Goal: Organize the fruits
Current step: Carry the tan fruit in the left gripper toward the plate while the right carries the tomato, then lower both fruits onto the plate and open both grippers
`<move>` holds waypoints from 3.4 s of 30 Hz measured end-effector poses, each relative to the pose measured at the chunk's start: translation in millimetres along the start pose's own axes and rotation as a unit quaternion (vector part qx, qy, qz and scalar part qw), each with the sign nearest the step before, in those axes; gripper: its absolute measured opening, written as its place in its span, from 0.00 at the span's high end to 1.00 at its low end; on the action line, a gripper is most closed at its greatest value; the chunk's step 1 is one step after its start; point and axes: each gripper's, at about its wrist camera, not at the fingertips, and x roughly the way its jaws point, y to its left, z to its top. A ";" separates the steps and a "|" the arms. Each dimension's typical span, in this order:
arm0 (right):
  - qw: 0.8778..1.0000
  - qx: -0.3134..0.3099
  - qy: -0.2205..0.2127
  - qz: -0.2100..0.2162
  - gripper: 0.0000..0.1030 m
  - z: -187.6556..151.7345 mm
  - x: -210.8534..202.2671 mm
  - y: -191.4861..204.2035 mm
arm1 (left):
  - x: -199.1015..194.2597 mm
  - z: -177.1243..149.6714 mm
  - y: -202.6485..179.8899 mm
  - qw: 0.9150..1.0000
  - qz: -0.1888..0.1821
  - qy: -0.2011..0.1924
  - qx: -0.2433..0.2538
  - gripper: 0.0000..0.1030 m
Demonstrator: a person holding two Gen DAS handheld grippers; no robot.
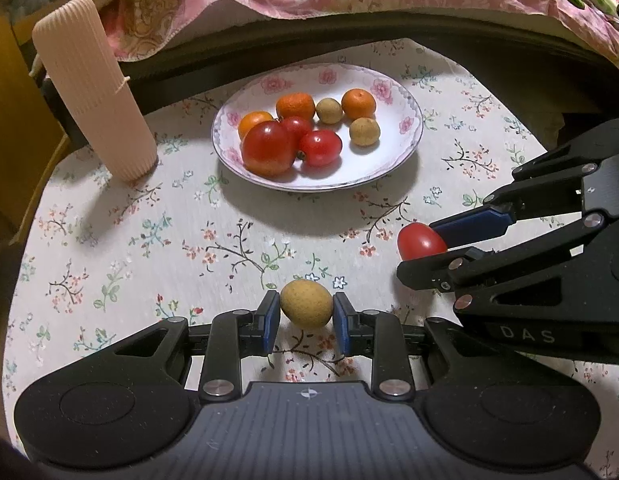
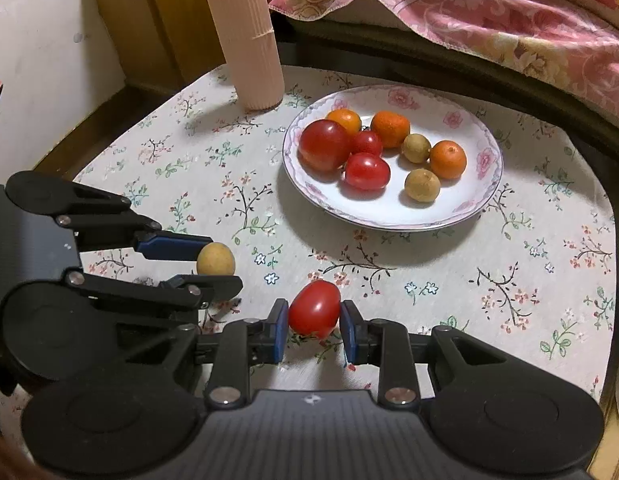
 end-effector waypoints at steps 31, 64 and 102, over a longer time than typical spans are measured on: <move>0.999 0.014 -0.034 -0.035 0.72 11.2 -11.6 -8.9 | -2.8 27.4 -5.8 0.999 0.032 -0.025 0.029 0.67; 0.993 0.087 -0.073 -0.039 0.72 71.0 13.1 -70.4 | 37.2 94.8 14.3 0.997 0.033 -0.067 0.002 0.67; 0.986 0.129 -0.098 -0.030 0.66 74.8 9.9 -85.6 | 22.1 94.7 31.4 0.994 0.056 -0.091 -0.037 0.23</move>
